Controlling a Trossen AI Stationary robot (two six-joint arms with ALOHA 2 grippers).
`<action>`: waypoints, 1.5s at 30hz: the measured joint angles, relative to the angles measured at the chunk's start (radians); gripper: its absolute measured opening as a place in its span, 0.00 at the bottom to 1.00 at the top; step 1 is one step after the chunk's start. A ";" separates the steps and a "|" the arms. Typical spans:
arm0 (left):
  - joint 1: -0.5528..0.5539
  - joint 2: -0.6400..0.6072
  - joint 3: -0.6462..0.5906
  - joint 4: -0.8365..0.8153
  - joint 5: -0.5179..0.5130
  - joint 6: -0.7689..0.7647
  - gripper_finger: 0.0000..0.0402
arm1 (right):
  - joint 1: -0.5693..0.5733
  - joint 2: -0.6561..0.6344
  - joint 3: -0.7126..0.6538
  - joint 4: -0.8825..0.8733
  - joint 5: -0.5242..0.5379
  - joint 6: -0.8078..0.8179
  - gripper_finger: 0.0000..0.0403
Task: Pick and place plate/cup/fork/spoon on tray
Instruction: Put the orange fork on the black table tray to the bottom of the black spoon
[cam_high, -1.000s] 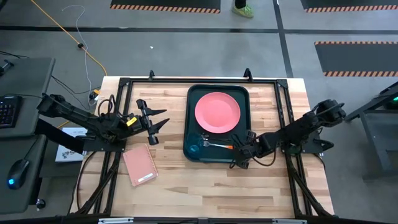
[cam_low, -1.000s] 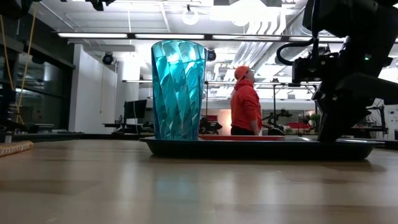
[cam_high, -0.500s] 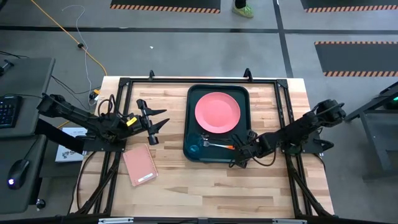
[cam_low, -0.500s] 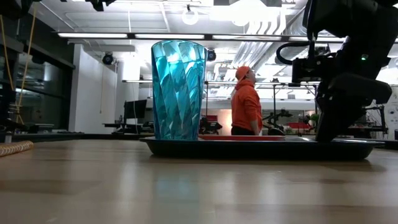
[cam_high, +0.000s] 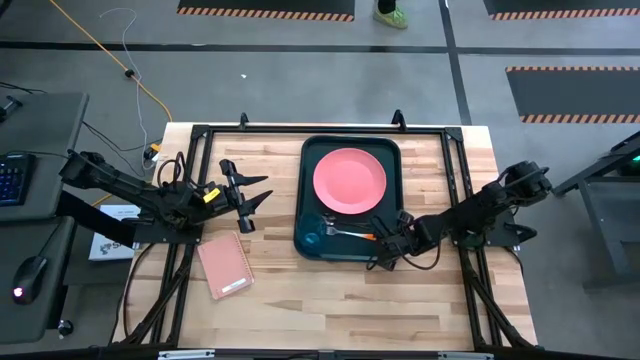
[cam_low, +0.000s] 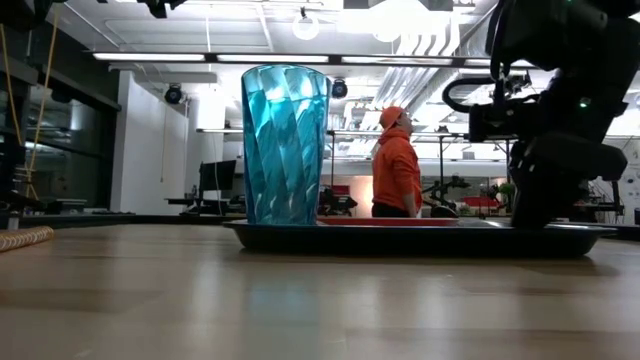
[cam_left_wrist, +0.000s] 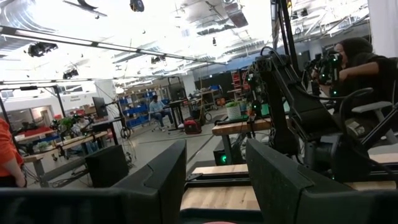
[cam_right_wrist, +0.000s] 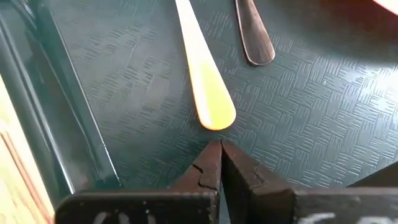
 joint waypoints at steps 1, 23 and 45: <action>0.000 0.000 0.000 0.000 0.000 0.000 0.39 | 0.000 0.000 0.000 0.005 0.000 0.000 0.00; 0.000 0.000 0.000 0.000 0.000 0.000 0.39 | -0.035 -0.001 -0.001 0.088 0.066 -0.035 0.00; 0.000 0.000 0.000 0.000 0.000 -0.008 0.39 | -0.019 -0.023 0.032 0.007 -0.065 -0.080 0.00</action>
